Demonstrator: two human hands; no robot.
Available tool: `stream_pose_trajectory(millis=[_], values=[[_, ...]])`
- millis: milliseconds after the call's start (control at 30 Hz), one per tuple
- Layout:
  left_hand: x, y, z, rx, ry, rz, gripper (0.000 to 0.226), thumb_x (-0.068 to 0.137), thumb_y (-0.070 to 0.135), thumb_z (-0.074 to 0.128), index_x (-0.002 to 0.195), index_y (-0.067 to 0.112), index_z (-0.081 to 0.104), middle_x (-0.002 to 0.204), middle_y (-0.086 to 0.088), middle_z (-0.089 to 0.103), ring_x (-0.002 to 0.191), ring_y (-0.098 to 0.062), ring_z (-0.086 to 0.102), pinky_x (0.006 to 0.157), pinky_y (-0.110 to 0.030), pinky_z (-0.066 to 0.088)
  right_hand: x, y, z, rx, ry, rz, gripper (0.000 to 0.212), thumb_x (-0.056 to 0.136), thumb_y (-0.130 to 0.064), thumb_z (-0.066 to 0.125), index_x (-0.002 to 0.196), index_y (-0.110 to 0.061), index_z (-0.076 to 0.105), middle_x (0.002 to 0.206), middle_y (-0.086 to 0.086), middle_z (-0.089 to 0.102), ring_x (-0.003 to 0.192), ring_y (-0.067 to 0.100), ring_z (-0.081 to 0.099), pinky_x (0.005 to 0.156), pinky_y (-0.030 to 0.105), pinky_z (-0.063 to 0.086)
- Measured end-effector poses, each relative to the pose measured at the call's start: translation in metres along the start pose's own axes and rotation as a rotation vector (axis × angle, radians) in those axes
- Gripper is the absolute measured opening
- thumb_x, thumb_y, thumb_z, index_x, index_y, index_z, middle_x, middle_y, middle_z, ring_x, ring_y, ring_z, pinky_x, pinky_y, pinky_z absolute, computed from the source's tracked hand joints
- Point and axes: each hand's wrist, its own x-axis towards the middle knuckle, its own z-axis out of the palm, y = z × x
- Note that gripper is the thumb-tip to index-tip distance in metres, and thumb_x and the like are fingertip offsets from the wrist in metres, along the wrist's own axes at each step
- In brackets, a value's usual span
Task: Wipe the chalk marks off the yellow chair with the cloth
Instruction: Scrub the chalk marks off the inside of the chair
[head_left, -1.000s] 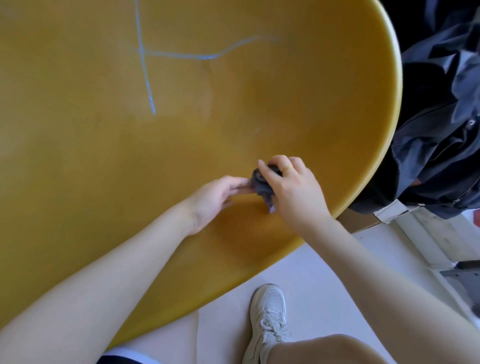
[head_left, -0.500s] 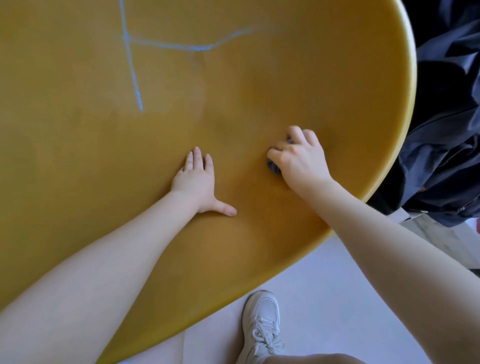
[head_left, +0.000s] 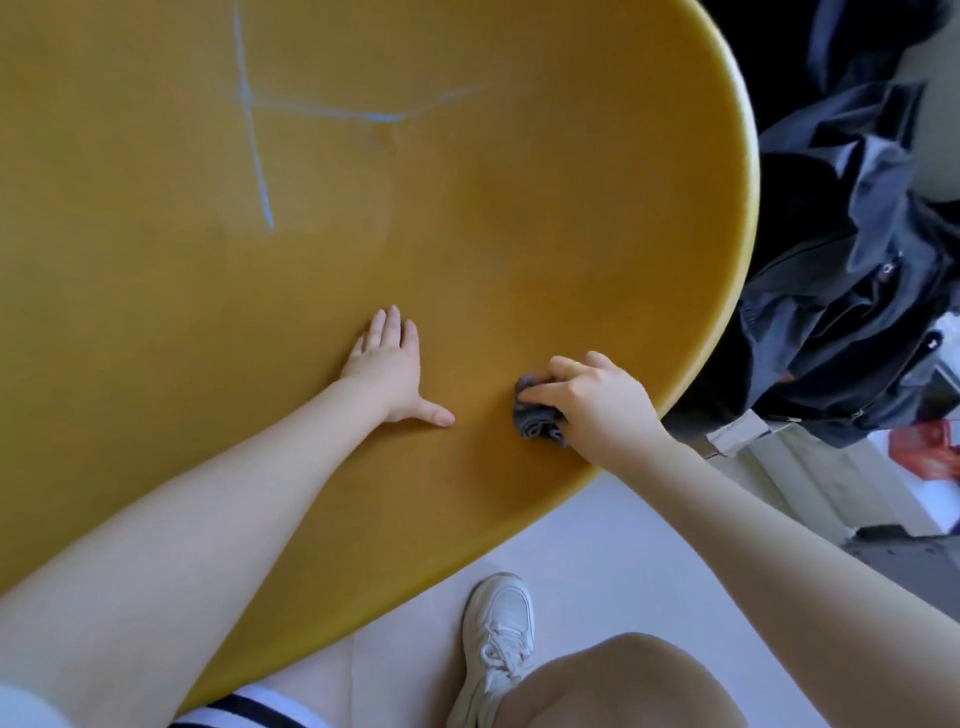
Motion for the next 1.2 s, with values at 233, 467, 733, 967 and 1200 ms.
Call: stream_pose_trajectory(millis=[233,467,733,967,1200], values=[[0.012,0.028,-0.002,-0.012,-0.062,-0.066,0.131,0.067,0.068,0.064,0.145,-0.002,-0.015,0.153,-0.019,-0.022,0.144,-0.032,-0.013,0.116,-0.04,0.01,0.042,0.053,-0.007,-0.327,0.248,-0.011,0.028,0.053,-0.002,0.076,0.077,-0.015,0.072,0.078,0.009,0.064,0.061,0.029,0.05,0.048,0.026,0.044],[0.02,0.037,-0.01,0.098,-0.12,-0.107,0.135,0.065,0.071,0.062,0.144,-0.006,-0.016,0.151,-0.025,-0.022,0.143,-0.037,-0.013,0.114,-0.04,0.021,0.105,0.073,-0.02,-0.44,0.372,0.16,0.023,0.055,0.002,0.073,0.07,-0.016,0.071,0.078,0.004,0.064,0.063,0.027,0.051,0.048,0.022,0.032],[0.013,0.031,-0.011,0.056,-0.099,-0.093,0.135,0.065,0.071,0.063,0.144,-0.003,-0.017,0.152,-0.02,-0.023,0.143,-0.032,-0.014,0.116,-0.038,0.015,-0.001,0.037,0.0,-0.085,0.301,0.102,0.027,0.063,0.008,0.07,0.077,-0.015,0.074,0.087,0.007,0.066,0.063,0.03,0.048,0.048,0.031,0.046],[0.012,0.03,-0.009,0.032,-0.072,-0.085,0.136,0.063,0.072,0.063,0.145,-0.002,-0.016,0.153,-0.019,-0.022,0.144,-0.031,-0.013,0.115,-0.037,0.018,0.01,0.055,-0.005,-0.407,0.334,0.038,0.02,0.069,-0.002,0.053,0.069,-0.014,0.069,0.079,0.008,0.061,0.062,0.025,0.048,0.051,0.026,0.04],[0.013,0.029,-0.007,0.022,-0.06,-0.064,0.134,0.065,0.07,0.064,0.145,-0.003,-0.015,0.153,-0.019,-0.022,0.144,-0.032,-0.013,0.115,-0.036,0.02,0.072,0.087,-0.055,-0.41,0.283,0.343,0.037,0.069,-0.005,0.071,0.105,-0.006,0.063,0.113,0.016,0.052,0.089,0.034,0.044,0.06,0.034,0.03]])
